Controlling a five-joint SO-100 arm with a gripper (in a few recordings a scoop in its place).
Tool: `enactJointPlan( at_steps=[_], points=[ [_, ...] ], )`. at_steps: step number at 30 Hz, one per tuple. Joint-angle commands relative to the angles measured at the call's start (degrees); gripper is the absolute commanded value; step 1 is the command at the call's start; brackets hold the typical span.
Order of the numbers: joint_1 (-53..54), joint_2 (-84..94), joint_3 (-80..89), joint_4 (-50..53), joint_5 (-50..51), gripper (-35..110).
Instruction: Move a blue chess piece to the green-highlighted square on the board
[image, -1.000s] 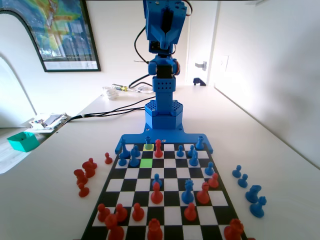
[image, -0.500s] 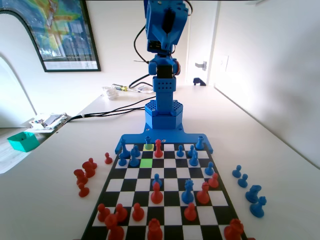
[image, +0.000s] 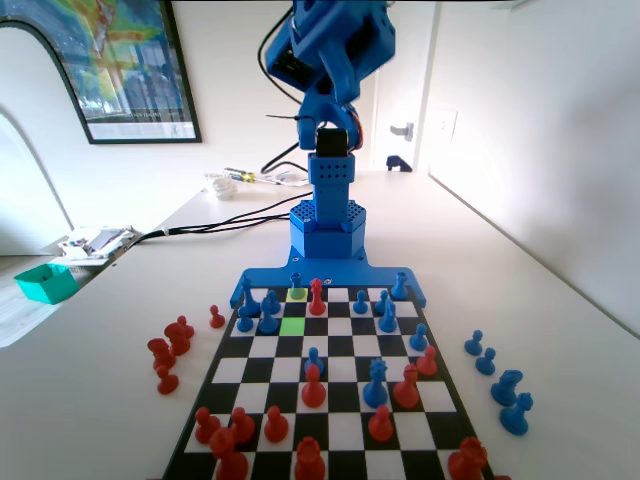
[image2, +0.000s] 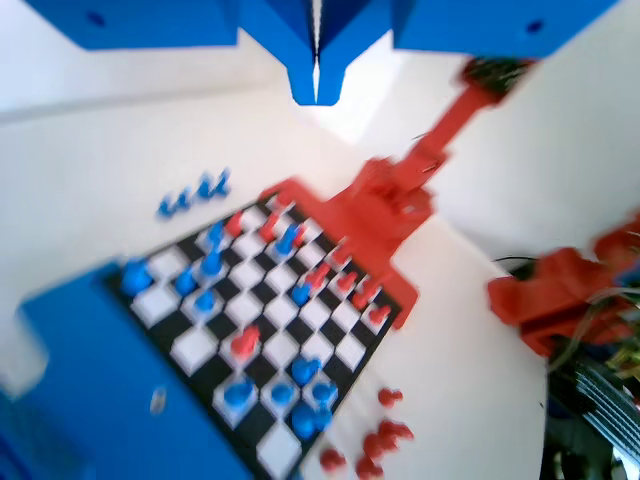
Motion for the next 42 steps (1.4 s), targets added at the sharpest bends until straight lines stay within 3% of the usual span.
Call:
enactJointPlan(
  at_steps=[1, 10, 16, 32, 42],
  points=[
    [0.35, -4.92, -3.96, 3.52, -10.37, 1],
    [4.13, -16.08, -4.04, 8.61, -27.86, 1],
    [3.43, -25.93, -5.8, 15.64, -31.64, 1],
    [16.0, -30.15, 9.58, -0.62, -41.92, 3],
    [20.3, -32.78, 21.09, -17.58, -43.95, 8]
  ],
)
